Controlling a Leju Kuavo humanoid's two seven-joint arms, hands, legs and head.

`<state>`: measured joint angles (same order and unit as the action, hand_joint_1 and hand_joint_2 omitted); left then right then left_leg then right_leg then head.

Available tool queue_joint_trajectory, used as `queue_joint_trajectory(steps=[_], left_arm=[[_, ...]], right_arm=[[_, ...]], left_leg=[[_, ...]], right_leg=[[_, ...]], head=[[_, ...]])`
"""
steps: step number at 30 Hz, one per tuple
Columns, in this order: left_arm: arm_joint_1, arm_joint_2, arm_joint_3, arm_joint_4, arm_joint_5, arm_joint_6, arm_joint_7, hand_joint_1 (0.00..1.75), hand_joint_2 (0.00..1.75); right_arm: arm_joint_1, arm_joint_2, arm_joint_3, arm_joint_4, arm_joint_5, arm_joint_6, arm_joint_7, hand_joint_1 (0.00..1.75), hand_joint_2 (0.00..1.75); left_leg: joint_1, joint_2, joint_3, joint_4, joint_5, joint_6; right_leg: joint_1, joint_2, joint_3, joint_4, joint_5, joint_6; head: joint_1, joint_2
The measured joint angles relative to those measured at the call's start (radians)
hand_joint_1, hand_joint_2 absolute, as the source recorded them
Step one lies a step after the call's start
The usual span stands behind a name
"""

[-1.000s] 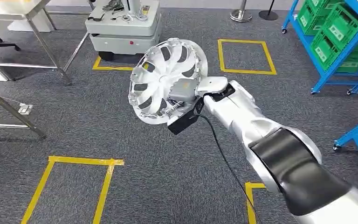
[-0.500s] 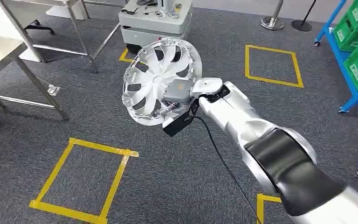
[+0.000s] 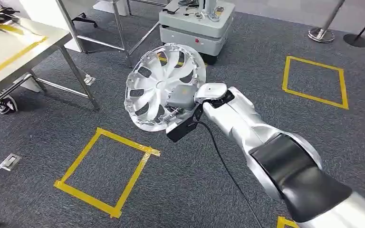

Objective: Take the parts from the cabinet and place them on the table.

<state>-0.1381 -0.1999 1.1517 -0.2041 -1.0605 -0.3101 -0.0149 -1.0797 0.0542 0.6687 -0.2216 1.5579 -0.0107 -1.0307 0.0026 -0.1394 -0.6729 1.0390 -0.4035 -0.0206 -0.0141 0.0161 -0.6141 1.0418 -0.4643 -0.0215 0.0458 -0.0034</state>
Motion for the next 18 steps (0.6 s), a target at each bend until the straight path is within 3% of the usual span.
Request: queue_joint_trajectory(steps=[1, 2, 4, 5, 6, 7, 9, 10, 11, 12, 15, 17, 18], left_arm=[[0.001, -0.002, 0.000, 0.000, 0.000, 0.000, -0.003, 0.00, 1.75], [0.000, 0.000, 0.000, 0.000, 0.001, 0.000, -0.005, 0.00, 1.75], [-0.005, 0.002, 0.000, 0.000, 0.002, 0.000, -0.010, 0.00, 1.75], [-0.005, 0.002, 0.000, 0.000, 0.002, 0.000, -0.008, 0.00, 1.75], [-0.004, 0.003, 0.000, 0.000, 0.002, 0.000, -0.005, 0.00, 1.75], [-0.004, 0.004, 0.000, 0.000, 0.001, 0.000, 0.000, 0.00, 1.75], [-0.003, 0.006, 0.000, 0.000, 0.000, 0.000, 0.005, 0.00, 1.75], [-0.003, 0.006, 0.000, 0.000, 0.000, 0.000, 0.005, 0.00, 1.75], [-0.004, 0.006, 0.000, 0.000, 0.000, 0.000, 0.007, 0.00, 1.75], [-0.005, 0.006, -0.001, 0.000, -0.001, 0.000, 0.008, 0.00, 1.75], [0.000, 0.006, -0.001, 0.000, -0.002, 0.000, 0.012, 0.00, 1.75], [0.000, 0.005, -0.001, 0.000, -0.002, 0.000, 0.013, 0.00, 1.75], [-0.005, 0.005, -0.001, 0.000, -0.002, 0.000, 0.013, 0.00, 1.75]], right_arm=[[0.001, 0.000, 0.000, 0.000, 0.001, 0.000, 0.005, 1.66, 1.75], [0.001, 0.000, 0.000, 0.000, 0.001, 0.000, 0.012, 1.66, 1.75], [0.004, -0.002, 0.000, 0.000, 0.001, -0.001, 0.029, 1.66, 1.75], [0.006, -0.002, 0.000, 0.000, 0.001, -0.002, 0.034, 1.66, 1.75], [0.011, -0.002, 0.000, 0.000, 0.000, -0.002, 0.037, 1.66, 1.75], [0.014, -0.002, 0.000, 0.000, 0.000, -0.002, 0.037, 1.66, 1.75], [0.015, -0.002, 0.000, 0.000, 0.000, -0.002, 0.030, 1.66, 1.75], [0.015, -0.002, 0.000, 0.000, 0.001, -0.002, 0.025, 1.66, 1.75], [0.015, -0.004, 0.000, 0.000, 0.000, -0.003, 0.025, 1.66, 1.75], [0.015, -0.006, 0.000, 0.000, 0.001, -0.004, 0.025, 1.66, 1.75], [0.015, -0.007, 0.000, 0.000, 0.000, -0.004, 0.019, 1.66, 1.75], [0.015, -0.015, 0.000, 0.000, 0.000, -0.004, 0.019, 1.66, 1.75], [0.016, -0.017, 0.000, 0.000, -0.001, -0.004, 0.015, 1.66, 1.75]], left_leg=[[-0.007, 0.056, -0.010, 0.017, -0.017, -0.004], [-0.006, 0.097, -0.032, 0.070, -0.054, -0.009], [0.001, 0.125, -0.098, 0.223, -0.123, -0.018], [0.004, 0.129, -0.122, 0.280, -0.139, -0.022], [0.007, 0.131, -0.124, 0.289, -0.132, -0.024], [0.009, 0.135, -0.104, 0.252, -0.106, -0.026], [0.010, 0.158, -0.018, 0.089, -0.028, -0.025], [0.006, 0.202, 0.016, 0.013, -0.019, -0.023], [-0.009, 0.229, 0.027, 0.003, -0.027, -0.012], [-0.003, 0.205, 0.022, 0.005, -0.025, 0.000], [-0.003, 0.171, 0.023, -0.001, -0.021, 0.017], [0.005, 0.150, 0.025, -0.005, -0.016, 0.028], [0.006, 0.139, 0.023, -0.005, -0.015, 0.032]], right_leg=[[0.001, -0.009, 0.002, -0.004, 0.002, -0.007], [0.001, -0.018, 0.002, -0.005, 0.003, -0.013], [0.003, -0.038, 0.002, -0.005, 0.002, -0.015], [0.002, -0.050, 0.002, -0.005, 0.001, -0.015], [0.002, -0.059, 0.003, -0.005, 0.000, -0.015], [0.002, -0.070, 0.003, -0.004, -0.001, -0.014], [0.001, -0.089, 0.005, 0.000, -0.006, -0.007], [0.004, -0.097, 0.006, 0.003, -0.010, -0.001], [0.015, -0.105, 0.002, 0.007, -0.013, 0.004], [0.017, -0.114, 0.003, 0.005, -0.013, 0.006], [0.016, -0.147, 0.016, 0.001, -0.021, 0.023], [0.006, -0.061, -0.011, 0.062, -0.064, 0.033], [0.005, -0.037, -0.046, 0.139, -0.102, 0.035]], head=[[-0.003, 0.000], [-0.012, 0.000], [-0.011, 0.000], [-0.011, 0.000], [-0.011, 0.000], [-0.011, 0.000], [-0.011, 0.000], [-0.011, 0.000], [-0.015, 0.000], [-0.011, 0.000], [-0.012, 0.000], [-0.010, 0.000], [-0.010, 0.000]])
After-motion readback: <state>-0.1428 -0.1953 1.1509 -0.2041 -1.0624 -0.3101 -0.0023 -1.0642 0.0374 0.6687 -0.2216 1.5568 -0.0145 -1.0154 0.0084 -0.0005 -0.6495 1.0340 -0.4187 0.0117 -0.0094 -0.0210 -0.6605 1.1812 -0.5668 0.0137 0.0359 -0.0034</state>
